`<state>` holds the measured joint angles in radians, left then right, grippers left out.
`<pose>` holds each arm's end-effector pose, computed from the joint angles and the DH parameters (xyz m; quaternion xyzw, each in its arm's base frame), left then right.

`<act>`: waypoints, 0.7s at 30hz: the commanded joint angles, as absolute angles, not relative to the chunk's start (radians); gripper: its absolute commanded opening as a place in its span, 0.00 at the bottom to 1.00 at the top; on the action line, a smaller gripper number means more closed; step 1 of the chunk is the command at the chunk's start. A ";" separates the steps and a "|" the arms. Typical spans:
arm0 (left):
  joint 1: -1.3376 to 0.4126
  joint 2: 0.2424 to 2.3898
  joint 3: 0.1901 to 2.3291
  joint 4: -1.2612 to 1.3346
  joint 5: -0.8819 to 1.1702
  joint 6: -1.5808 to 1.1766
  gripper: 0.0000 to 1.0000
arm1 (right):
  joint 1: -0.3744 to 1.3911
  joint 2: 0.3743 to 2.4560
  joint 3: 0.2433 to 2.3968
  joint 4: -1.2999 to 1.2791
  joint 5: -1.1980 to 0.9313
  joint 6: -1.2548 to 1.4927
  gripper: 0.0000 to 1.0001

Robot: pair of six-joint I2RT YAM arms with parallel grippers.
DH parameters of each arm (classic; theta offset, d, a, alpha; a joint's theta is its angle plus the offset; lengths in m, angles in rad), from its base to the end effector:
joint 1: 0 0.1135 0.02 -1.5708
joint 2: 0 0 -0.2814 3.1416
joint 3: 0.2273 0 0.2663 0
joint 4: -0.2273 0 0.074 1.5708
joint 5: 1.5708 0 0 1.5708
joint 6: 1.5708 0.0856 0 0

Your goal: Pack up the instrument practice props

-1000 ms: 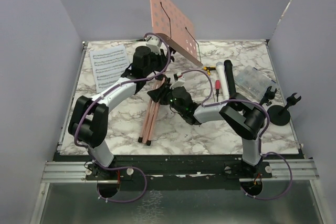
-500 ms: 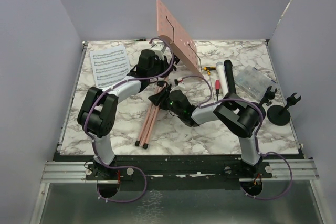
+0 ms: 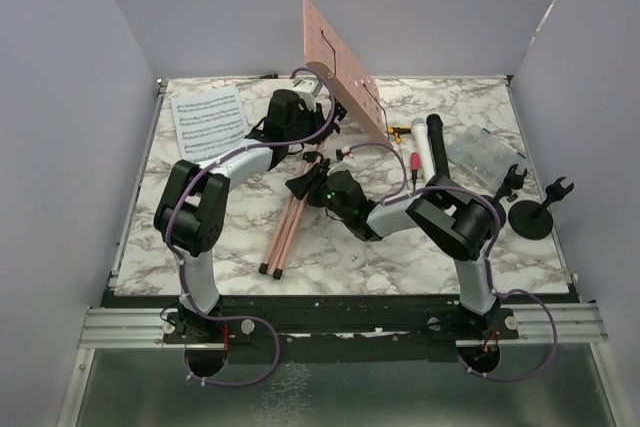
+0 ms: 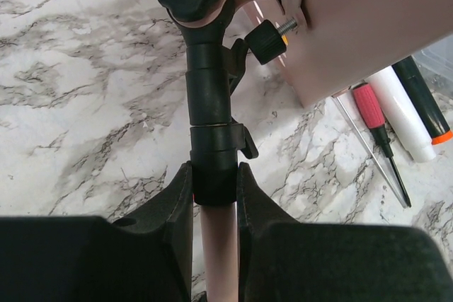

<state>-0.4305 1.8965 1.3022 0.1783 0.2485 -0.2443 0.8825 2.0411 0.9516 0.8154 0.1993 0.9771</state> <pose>0.4476 -0.2287 0.2211 0.1447 0.8215 -0.2773 0.4767 0.3134 0.3544 0.1194 0.0975 0.7894 0.4342 0.4229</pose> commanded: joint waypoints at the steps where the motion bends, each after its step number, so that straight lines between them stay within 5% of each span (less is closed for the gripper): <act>1: -0.420 1.963 1.264 -0.018 0.166 0.025 0.00 | 0.890 1.947 0.879 0.883 0.217 0.763 0.59; 6: -0.398 1.940 1.234 -0.026 0.170 0.037 0.07 | 0.891 1.815 0.775 0.884 0.257 0.681 0.77; 12: -0.392 1.927 1.221 -0.026 0.195 0.066 0.18 | 0.890 1.613 0.649 0.855 0.331 0.545 0.85; 17: -0.385 1.902 1.218 -0.027 0.186 0.073 0.45 | 0.890 1.397 0.564 0.736 0.472 0.388 0.89; 21: -0.379 1.856 1.209 -0.028 0.164 0.068 0.54 | 0.891 1.218 0.492 0.653 0.588 0.287 0.90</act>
<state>-0.3893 1.8946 1.2324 0.0734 0.2131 0.0006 0.8845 1.3537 0.5522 0.7628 0.4145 0.4393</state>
